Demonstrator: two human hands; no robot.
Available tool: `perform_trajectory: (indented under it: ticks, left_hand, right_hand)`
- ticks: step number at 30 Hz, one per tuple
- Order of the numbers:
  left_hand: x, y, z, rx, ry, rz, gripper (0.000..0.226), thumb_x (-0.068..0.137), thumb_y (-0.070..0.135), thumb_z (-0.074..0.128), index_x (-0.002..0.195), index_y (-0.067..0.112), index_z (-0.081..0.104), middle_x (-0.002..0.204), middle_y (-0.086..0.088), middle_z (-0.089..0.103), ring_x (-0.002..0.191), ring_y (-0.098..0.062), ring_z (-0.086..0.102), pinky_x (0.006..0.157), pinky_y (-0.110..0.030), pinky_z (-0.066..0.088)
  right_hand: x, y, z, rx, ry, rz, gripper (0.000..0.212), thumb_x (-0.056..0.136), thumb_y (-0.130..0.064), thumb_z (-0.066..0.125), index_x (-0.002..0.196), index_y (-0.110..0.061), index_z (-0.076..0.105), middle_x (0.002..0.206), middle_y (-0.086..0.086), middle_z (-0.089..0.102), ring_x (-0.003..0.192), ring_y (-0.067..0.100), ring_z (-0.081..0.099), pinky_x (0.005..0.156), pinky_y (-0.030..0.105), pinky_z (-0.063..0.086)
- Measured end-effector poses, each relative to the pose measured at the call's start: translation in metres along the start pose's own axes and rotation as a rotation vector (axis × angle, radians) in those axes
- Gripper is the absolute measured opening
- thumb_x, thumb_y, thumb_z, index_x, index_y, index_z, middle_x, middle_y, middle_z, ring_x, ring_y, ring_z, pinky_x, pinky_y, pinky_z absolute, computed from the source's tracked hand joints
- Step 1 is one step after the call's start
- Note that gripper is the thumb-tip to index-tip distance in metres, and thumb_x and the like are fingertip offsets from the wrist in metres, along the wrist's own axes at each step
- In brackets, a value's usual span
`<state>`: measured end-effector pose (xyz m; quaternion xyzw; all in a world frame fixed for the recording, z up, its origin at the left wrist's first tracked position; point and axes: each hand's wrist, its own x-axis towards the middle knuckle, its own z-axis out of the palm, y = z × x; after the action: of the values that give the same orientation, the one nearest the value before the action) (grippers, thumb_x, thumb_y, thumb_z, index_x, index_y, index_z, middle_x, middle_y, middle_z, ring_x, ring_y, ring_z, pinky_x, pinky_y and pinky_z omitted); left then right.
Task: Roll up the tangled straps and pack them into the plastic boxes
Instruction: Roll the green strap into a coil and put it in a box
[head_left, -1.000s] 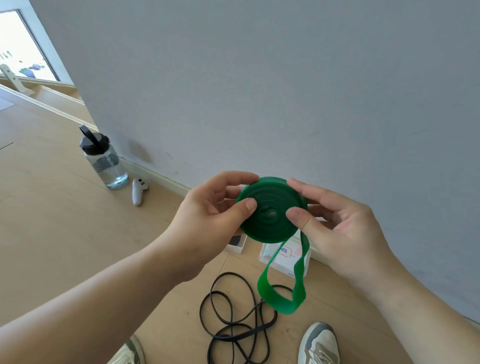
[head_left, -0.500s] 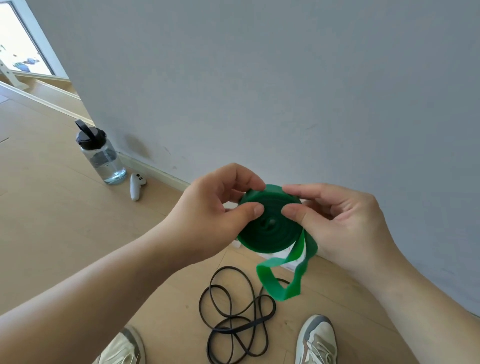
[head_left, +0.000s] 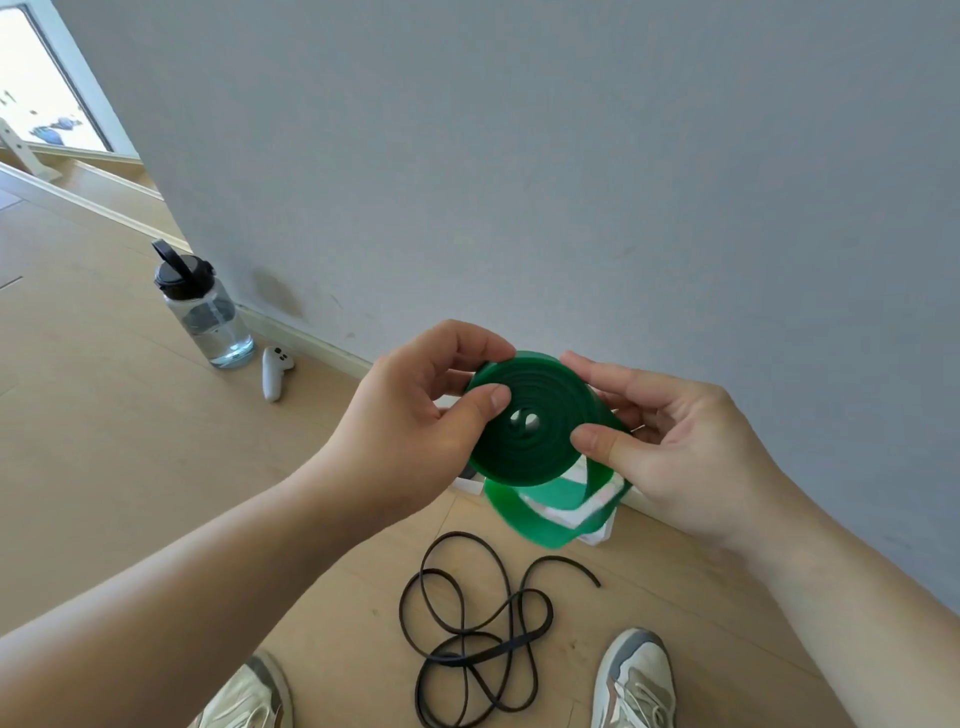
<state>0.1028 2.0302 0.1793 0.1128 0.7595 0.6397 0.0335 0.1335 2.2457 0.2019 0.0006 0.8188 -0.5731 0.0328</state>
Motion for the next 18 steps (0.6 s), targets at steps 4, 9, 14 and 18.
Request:
perform_trajectory:
  ticks: [4,9,14,18]
  left_hand:
    - [-0.002,0.001,0.005,-0.119,0.063,-0.002,0.027,0.095,0.001,0.069,0.105,0.026,0.07,0.105,0.004,0.076,0.099,-0.014,0.074,0.072,-0.028,0.064]
    - [-0.008,0.002,0.018,-0.31,0.017,-0.082,0.018,0.097,0.0,0.067,0.106,0.015,0.062,0.108,-0.004,0.075,0.102,-0.024,0.074,0.083,-0.038,0.063]
    - [-0.002,0.002,0.006,-0.006,-0.063,-0.075,0.021,0.089,0.01,0.079,0.094,0.009,0.059,0.123,0.008,0.07,0.102,-0.009,0.074,0.083,-0.031,0.064]
    - [-0.003,0.005,-0.003,0.173,-0.22,-0.021,0.046,0.089,0.019,0.079,0.128,0.034,0.059,0.109,0.015,0.069,0.093,-0.007,0.073,0.077,-0.026,0.063]
  right_hand:
    - [-0.004,-0.001,0.007,0.031,0.077,-0.033,0.048,0.091,-0.005,0.074,0.118,-0.045,0.073,0.1,-0.015,0.079,0.09,0.0,0.074,0.084,0.012,0.056]
    - [-0.006,-0.004,0.01,0.04,0.249,-0.153,0.036,0.095,-0.001,0.067,0.113,-0.031,0.077,0.104,-0.017,0.079,0.101,0.0,0.073,0.09,0.016,0.056]
    - [-0.008,0.001,0.01,-0.098,0.17,-0.144,0.024,0.092,-0.004,0.072,0.096,-0.027,0.073,0.089,-0.014,0.079,0.083,0.005,0.075,0.074,0.018,0.059]
    - [-0.01,0.0,0.01,-0.152,0.113,-0.185,0.027,0.088,-0.005,0.077,0.092,-0.032,0.076,0.093,-0.022,0.077,0.091,0.0,0.073,0.078,0.009,0.054]
